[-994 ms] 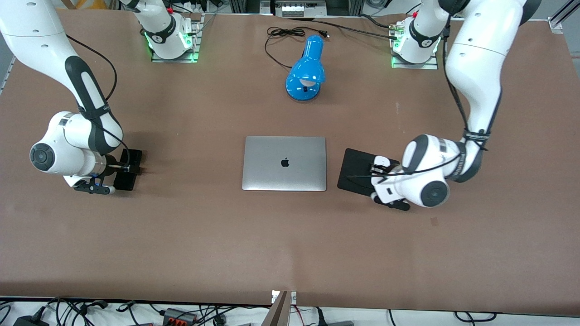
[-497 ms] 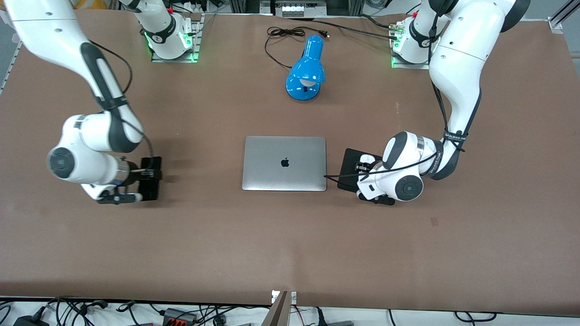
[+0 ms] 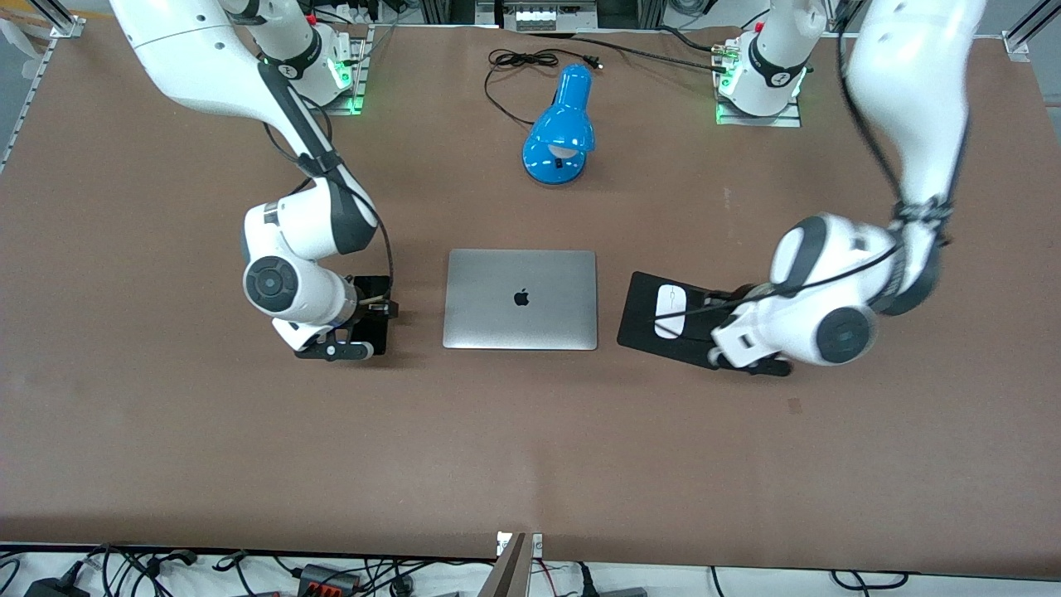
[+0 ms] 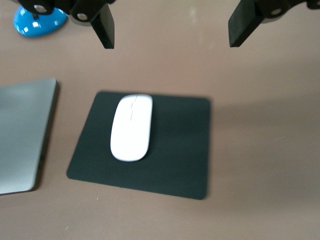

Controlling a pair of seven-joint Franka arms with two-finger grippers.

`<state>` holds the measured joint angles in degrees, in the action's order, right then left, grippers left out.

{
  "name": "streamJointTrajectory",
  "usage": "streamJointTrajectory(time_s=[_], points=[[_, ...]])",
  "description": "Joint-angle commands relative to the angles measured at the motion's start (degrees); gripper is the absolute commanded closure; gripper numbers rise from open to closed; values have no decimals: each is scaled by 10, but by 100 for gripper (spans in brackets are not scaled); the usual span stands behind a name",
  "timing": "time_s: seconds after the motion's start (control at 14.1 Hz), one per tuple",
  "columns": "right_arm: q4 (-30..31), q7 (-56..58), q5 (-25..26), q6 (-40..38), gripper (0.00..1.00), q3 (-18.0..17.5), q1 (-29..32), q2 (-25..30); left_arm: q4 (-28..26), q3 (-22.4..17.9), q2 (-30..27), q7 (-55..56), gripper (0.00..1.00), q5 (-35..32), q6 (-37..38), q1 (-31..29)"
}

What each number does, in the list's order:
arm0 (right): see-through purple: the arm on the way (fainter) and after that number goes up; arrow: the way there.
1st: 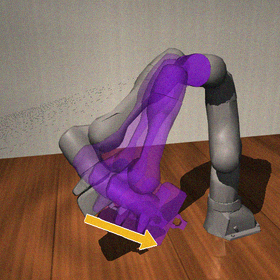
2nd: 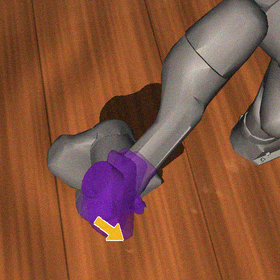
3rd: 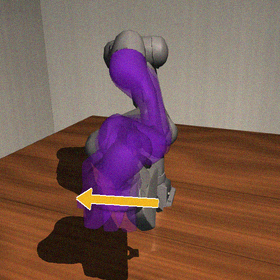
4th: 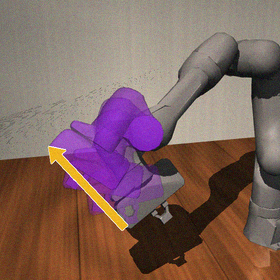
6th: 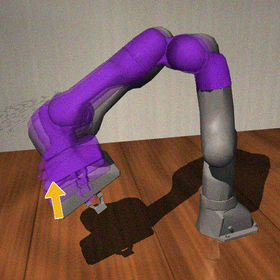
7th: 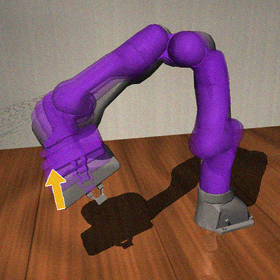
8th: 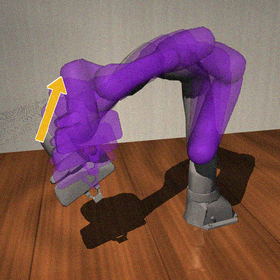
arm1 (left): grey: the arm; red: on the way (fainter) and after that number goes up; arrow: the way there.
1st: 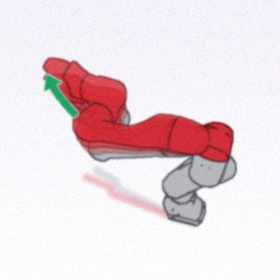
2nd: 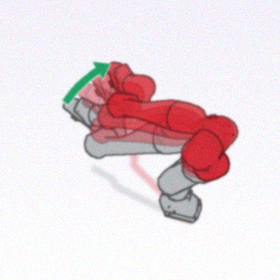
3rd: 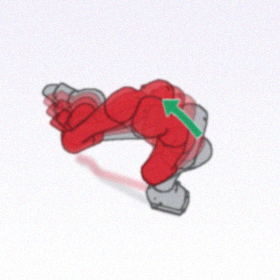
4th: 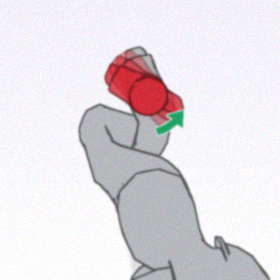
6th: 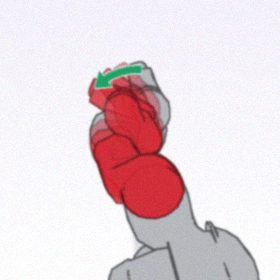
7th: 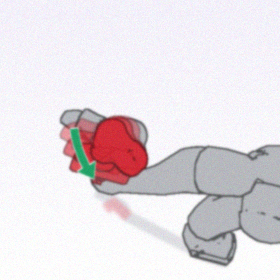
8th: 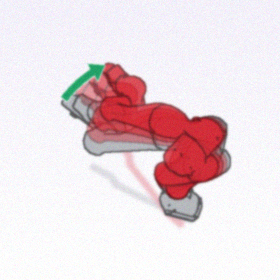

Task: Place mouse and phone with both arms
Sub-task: 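Carry the phone toward the laptop while the left gripper moves mouse onto pad, then release the mouse on the pad and raise the left gripper away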

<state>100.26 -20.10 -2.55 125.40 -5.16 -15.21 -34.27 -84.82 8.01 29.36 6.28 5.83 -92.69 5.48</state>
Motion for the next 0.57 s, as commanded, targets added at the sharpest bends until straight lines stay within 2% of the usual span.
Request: streamJointTrajectory(time_s=[0.0,0.35,0.5], points=[[-16,-27,-15,2,74,4,-25,-18,-22,-3,-107,14,0,-18,62,-1],[-11,-12,-12,14,74,5,-37,-40,71,2,-149,14,0,-18,175,-49],[-11,-11,-12,14,74,5,-43,-41,79,-3,-174,41,0,-18,191,-51]])
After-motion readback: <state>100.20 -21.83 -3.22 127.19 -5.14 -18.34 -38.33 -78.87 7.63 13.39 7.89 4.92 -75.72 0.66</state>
